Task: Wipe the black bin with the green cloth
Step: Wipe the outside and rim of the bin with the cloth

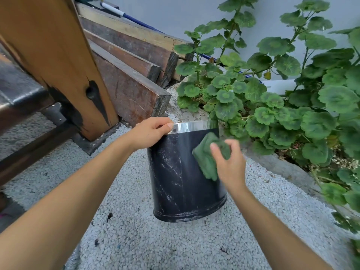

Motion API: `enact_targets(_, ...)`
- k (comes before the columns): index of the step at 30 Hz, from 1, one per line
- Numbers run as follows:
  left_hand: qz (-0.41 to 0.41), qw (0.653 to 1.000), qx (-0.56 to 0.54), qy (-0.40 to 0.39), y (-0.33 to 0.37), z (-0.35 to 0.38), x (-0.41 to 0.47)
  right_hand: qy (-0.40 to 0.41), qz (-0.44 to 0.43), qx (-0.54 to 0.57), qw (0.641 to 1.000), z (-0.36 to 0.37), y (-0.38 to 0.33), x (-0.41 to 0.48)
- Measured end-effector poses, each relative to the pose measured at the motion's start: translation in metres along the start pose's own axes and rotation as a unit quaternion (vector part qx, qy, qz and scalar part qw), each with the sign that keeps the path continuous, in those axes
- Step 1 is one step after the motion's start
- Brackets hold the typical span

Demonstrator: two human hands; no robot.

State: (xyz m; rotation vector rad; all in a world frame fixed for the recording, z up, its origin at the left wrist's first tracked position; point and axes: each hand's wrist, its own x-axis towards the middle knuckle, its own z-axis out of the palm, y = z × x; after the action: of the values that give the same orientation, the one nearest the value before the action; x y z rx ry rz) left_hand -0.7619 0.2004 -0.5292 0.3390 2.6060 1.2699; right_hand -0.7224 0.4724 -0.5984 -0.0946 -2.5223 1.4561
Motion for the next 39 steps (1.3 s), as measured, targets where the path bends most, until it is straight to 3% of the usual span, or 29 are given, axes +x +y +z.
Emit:
enact_targets(4, -0.004, 1.0, -0.006, 0.0, 0.002, -0.002, 0.003, -0.152, -0.093, -0.108, 0.978, -0.005, 0.029, -0.086)
enact_targets(6, -0.007, 1.0, -0.006, -0.011, 0.007, -0.003, 0.003, -0.187, -0.148, -0.12, 0.964, -0.009, 0.041, -0.114)
enact_targets(7, -0.009, 1.0, -0.003, -0.015, 0.01, -0.002, 0.001, -0.187, -0.16, -0.11, 0.963, -0.012, 0.045, -0.123)
enact_targets(12, -0.016, 1.0, 0.026, -0.006, 0.024, 0.004, -0.005, -0.121, -0.036, 0.004, 0.992, -0.031, 0.023, -0.111)
enact_targets(16, -0.004, 1.0, 0.028, 0.006, 0.046, 0.017, -0.006, -0.082, 0.006, 0.084, 0.993, -0.051, -0.016, -0.078)
enact_targets(25, -0.045, 0.999, -0.01, -0.011, 0.088, 0.035, 0.014, -0.092, -0.085, 0.054, 0.991, -0.074, -0.074, 0.028)
enact_targets(31, -0.06, 0.998, -0.013, 0.005, 0.085, 0.033, 0.018, -0.158, -0.088, -0.063, 0.981, -0.067, -0.044, 0.031)
enact_targets(36, -0.066, 0.997, -0.02, 0.015, 0.078, 0.027, 0.02, -0.343, -0.076, -0.113, 0.93, -0.086, 0.009, -0.04)
enact_targets(39, -0.077, 0.997, -0.026, 0.004, 0.078, 0.027, 0.022, -0.367, -0.062, -0.107, 0.922, -0.096, 0.025, -0.066)
